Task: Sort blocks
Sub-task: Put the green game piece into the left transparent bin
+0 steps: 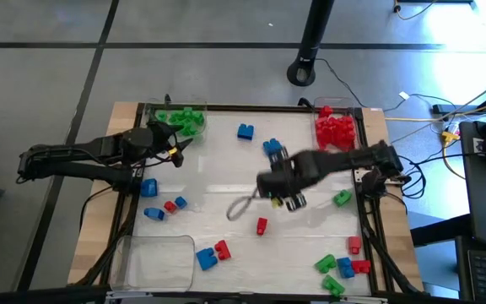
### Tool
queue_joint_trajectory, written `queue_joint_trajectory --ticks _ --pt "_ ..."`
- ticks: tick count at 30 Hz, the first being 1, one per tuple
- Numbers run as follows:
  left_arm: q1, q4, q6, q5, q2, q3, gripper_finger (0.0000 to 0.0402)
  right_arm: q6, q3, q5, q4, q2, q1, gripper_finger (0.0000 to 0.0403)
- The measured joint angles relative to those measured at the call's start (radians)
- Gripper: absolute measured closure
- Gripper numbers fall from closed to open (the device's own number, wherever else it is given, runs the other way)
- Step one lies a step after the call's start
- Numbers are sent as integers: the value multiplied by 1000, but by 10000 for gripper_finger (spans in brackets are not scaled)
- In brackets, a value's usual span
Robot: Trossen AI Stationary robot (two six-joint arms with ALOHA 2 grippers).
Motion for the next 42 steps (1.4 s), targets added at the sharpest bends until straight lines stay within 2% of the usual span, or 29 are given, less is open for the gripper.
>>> queue_joint_trajectory --ticks 6,11,15,20,24,29,35,42 --pt "0 1 -30 0 2 0 141 139 -241 -32 -1 -65 67 191" --pt "0 -56 -64 1 8 0 141 258 -496 -107 1 -196 79 192" --pt "0 -74 -100 0 8 0 141 321 -688 -182 5 -305 91 191" --pt "0 -62 -103 0 8 0 141 346 -867 -205 17 -378 131 192" --pt "0 -64 -106 0 8 0 141 338 -974 -208 30 -378 161 191" --pt "0 -66 -111 0 8 0 141 338 -1081 -284 121 -371 163 192" --pt "0 -67 -113 0 8 0 141 335 -1158 -299 259 -371 163 191" --pt "0 -66 -107 0 8 0 141 335 -1225 -314 308 -371 163 192"
